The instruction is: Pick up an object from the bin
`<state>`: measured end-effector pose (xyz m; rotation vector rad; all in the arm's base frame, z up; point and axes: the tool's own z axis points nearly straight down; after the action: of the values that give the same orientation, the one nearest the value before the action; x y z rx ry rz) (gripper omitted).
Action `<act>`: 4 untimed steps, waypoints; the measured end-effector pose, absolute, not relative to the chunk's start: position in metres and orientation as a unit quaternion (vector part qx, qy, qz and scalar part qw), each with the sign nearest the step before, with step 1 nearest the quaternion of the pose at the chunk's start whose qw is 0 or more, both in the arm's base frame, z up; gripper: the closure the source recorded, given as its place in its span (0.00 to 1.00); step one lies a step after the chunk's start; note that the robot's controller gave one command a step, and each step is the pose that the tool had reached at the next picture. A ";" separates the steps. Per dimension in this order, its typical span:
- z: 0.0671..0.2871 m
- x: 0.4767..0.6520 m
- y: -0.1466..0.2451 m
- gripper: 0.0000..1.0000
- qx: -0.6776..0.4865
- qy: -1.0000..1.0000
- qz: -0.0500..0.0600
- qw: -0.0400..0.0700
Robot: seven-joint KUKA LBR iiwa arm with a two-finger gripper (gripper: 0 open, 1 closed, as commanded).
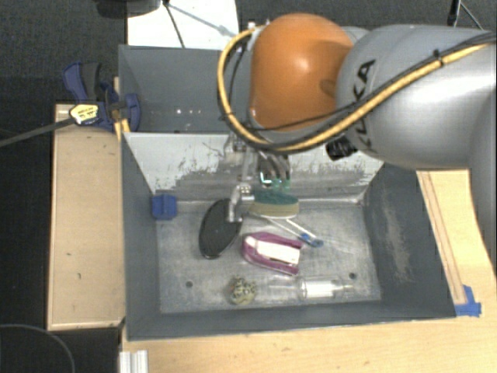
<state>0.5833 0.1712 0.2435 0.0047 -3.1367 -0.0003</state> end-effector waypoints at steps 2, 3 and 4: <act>0.126 0.587 0.143 0.00 0.440 -0.898 0.000 0.001; 0.125 0.593 0.148 0.00 0.471 -0.882 0.000 -0.003; 0.094 0.596 0.145 0.00 0.573 -0.820 -0.001 -0.005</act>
Offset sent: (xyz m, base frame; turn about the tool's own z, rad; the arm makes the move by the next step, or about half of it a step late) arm 0.0047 -0.0193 -0.0835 -0.4114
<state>0.5955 0.1454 0.0940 1.8047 -2.5838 -0.0018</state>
